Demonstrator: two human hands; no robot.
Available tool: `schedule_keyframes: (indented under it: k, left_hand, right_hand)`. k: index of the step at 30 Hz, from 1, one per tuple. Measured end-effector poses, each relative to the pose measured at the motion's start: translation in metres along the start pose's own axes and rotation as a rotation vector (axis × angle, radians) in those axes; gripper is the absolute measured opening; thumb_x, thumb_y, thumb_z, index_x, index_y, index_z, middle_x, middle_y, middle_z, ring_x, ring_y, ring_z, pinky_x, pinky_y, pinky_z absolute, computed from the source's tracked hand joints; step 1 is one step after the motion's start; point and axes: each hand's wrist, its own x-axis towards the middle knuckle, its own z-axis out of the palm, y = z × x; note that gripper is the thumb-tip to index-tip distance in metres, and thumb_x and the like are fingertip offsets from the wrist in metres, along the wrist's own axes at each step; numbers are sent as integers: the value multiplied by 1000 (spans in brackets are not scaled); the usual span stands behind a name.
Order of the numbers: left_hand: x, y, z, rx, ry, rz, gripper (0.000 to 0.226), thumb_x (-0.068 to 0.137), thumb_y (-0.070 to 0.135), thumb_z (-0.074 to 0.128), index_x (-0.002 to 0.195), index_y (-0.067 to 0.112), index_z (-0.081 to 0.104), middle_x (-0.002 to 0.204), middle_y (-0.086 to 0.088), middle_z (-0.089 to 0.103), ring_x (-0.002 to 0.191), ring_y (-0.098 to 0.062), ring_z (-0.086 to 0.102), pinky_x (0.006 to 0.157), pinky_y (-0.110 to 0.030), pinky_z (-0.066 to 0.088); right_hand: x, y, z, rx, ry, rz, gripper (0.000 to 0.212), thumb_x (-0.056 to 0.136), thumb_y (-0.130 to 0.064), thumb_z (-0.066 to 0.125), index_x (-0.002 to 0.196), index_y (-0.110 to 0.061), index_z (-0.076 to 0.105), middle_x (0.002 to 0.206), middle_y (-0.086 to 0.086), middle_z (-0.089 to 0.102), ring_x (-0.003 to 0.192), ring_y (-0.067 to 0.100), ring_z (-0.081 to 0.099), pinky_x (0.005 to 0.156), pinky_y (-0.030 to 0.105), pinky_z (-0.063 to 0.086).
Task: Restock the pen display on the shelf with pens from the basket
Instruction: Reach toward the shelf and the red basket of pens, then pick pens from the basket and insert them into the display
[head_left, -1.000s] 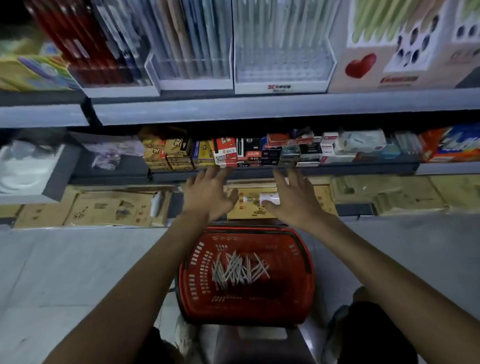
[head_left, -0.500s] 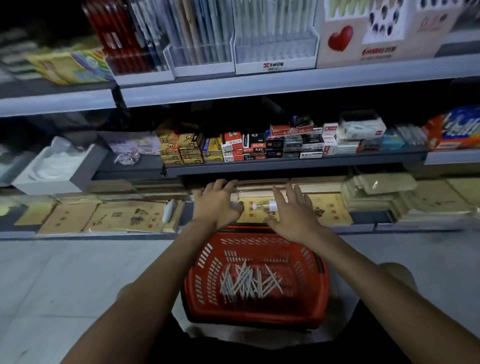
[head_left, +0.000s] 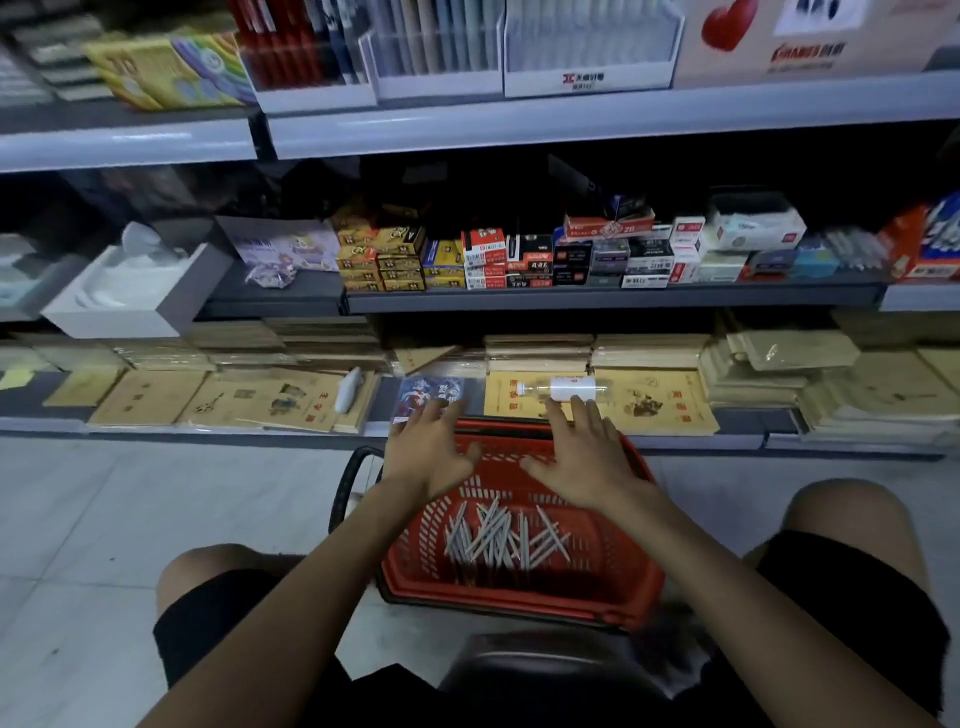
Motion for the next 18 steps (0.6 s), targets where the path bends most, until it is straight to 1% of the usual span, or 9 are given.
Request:
schedule_keyframes:
  k: [3, 6, 9, 11, 14, 16, 18]
  left_hand:
    - [12, -14, 31, -16, -70, -37, 72, 93, 59, 50, 157, 31, 34, 160, -3, 41, 143, -29, 44, 116, -54, 37]
    - [23, -23, 65, -40, -160, -99, 71, 92, 56, 52, 156, 28, 37, 159, -3, 42, 142, -30, 44, 115, -52, 39]
    - [31, -31, 99, -48, -255, -159, 69, 94, 50, 54, 156, 26, 38, 158, -3, 41, 142, -30, 44, 113, -48, 40]
    - [38, -38, 122, -80, -309, -199, 66, 95, 49, 54, 155, 26, 39, 155, -3, 44, 139, -30, 47, 111, -46, 44]
    - [53, -50, 157, -126, -392, -260, 62, 94, 48, 56, 151, 27, 43, 148, -6, 49, 133, -34, 53, 108, -48, 46]
    - [64, -55, 181, -147, -440, -289, 65, 93, 47, 60, 153, 29, 41, 148, -7, 51, 133, -35, 54, 110, -50, 45]
    - [73, -62, 207, -162, -468, -310, 69, 93, 46, 62, 156, 33, 36, 146, -7, 54, 131, -34, 56, 108, -50, 47]
  right_hand:
    - [16, 7, 31, 26, -85, 41, 101, 92, -69, 54, 164, -24, -2, 171, 13, -3, 158, 35, -4, 129, 51, 6]
    - [37, 17, 65, 33, -181, 59, 100, 93, -69, 53, 164, -23, 0, 171, 13, -1, 158, 35, -1, 128, 52, 9]
    - [60, 26, 101, 29, -271, 78, 95, 94, -67, 52, 164, -23, 4, 170, 12, 5, 157, 37, 8, 126, 52, 17]
    - [75, 32, 126, 2, -366, 112, 91, 96, -63, 52, 164, -24, 5, 170, 12, 7, 155, 38, 12, 124, 53, 23]
    - [98, 41, 168, -19, -480, 149, 88, 96, -62, 53, 163, -25, 11, 168, 14, 12, 154, 40, 17, 121, 56, 26]
    - [111, 48, 196, -26, -494, 150, 83, 95, -54, 59, 161, -23, 19, 164, 17, 19, 151, 41, 22, 120, 53, 27]
    - [122, 57, 225, -29, -509, 155, 74, 98, -39, 60, 160, -22, 24, 164, 16, 21, 151, 41, 22, 123, 49, 25]
